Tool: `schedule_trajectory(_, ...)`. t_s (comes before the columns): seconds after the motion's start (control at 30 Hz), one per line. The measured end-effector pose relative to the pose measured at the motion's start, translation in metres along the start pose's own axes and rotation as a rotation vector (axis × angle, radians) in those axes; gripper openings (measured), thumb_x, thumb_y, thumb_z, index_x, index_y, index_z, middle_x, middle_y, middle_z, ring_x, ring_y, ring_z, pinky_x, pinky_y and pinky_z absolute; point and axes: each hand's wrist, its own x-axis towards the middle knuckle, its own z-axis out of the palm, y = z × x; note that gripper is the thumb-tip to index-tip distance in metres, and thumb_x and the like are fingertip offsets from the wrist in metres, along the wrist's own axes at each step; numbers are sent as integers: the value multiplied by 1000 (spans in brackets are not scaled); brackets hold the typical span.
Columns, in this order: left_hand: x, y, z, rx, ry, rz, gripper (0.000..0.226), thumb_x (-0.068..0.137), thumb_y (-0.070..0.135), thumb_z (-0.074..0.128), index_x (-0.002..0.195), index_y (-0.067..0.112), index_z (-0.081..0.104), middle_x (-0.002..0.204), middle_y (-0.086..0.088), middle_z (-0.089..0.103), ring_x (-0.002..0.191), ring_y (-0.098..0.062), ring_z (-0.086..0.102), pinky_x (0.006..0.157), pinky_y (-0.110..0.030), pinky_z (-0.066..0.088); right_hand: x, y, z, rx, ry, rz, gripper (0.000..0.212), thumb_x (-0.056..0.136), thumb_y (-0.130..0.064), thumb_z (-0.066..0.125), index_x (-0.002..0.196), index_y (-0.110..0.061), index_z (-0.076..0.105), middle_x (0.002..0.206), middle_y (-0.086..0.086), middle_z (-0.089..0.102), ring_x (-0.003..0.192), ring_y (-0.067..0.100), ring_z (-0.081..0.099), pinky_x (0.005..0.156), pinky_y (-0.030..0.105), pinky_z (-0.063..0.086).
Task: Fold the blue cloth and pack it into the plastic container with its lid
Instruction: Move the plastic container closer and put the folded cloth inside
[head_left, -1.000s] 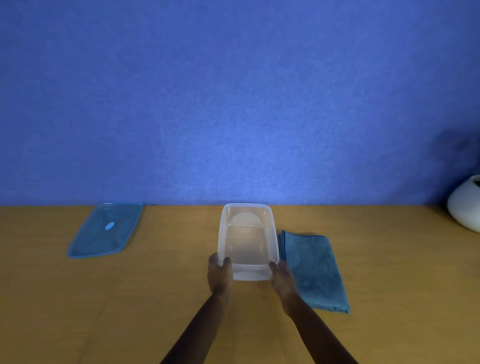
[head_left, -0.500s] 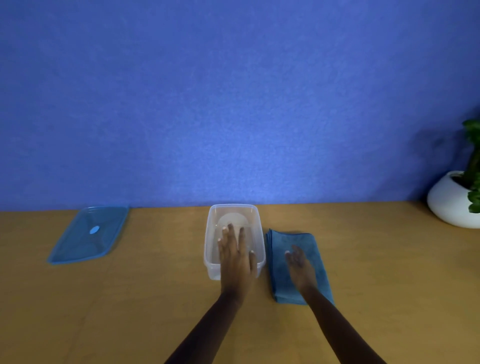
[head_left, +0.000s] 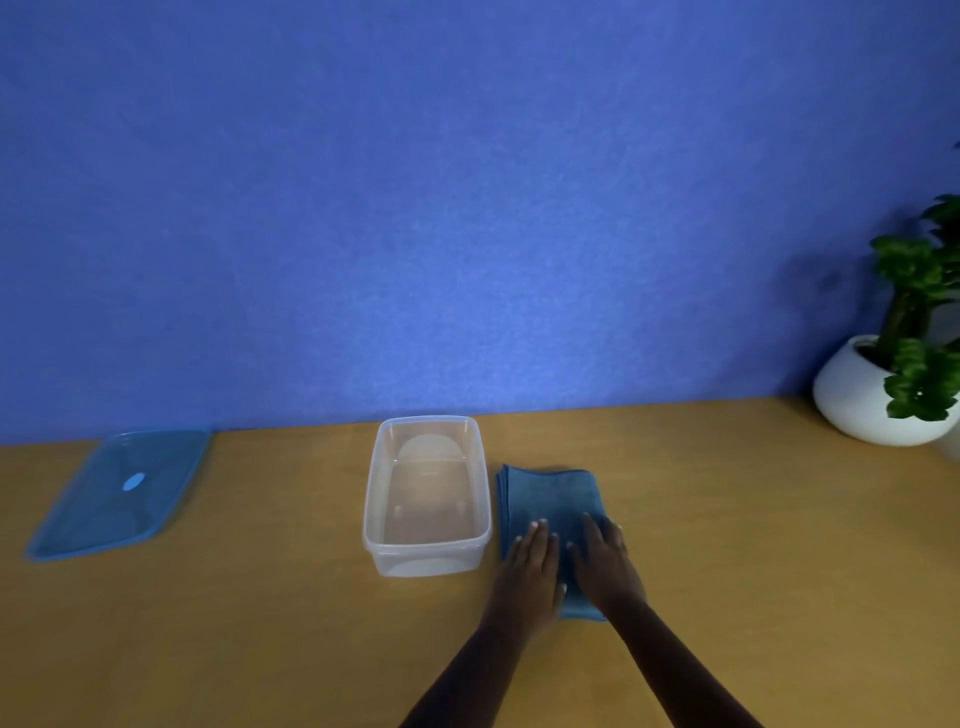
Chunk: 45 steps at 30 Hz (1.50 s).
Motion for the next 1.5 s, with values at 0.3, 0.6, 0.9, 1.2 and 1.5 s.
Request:
schedule_trajectory(0.3, 14, 4, 29, -245, -26, -305, 72, 92, 46, 45, 147, 6, 21, 156, -29, 8, 145, -39, 14, 119, -44, 19, -1, 12, 8, 118, -12, 60, 58, 97, -26, 43, 147, -13, 19, 156, 13, 16, 141, 28, 27, 110, 39, 38)
schedule_trajectory(0.6, 31, 6, 19, -686, 31, -621, 69, 94, 21, 49, 148, 6, 9, 147, -16, 35, 135, -28, 38, 111, -36, 36, 14, 26, -7, 478, 20, 338, 42, 94, -14, 50, 132, 4, 43, 130, 23, 54, 118, 37, 52, 86, 33, 42)
schedule_trajectory(0.9, 49, 15, -14, -881, 230, -576, 56, 90, 11, 52, 142, 9, 32, 132, -13, 58, 120, -27, 55, 102, -36, 44, 23, 19, -35, 567, 107, 267, 27, 91, -9, 52, 114, 1, 60, 112, 19, 65, 98, 31, 58, 75, 30, 39)
schedule_trajectory(1.2, 54, -25, -77, -811, 573, -398, 52, 94, 16, 48, 144, 12, 32, 129, -11, 59, 112, -27, 60, 92, -35, 50, 42, -49, -71, 829, 180, 152, 28, 91, -14, 53, 116, -2, 59, 110, 17, 66, 103, 35, 61, 92, 50, 51)
schedule_trajectory(1.5, 31, -108, -104, -794, 627, -538, 52, 91, 6, 51, 141, 12, 36, 131, -15, 56, 117, -29, 55, 94, -31, 43, 52, -126, -43, 792, 53, 91, 36, 88, -16, 59, 122, -2, 57, 119, 19, 65, 108, 35, 61, 96, 47, 49)
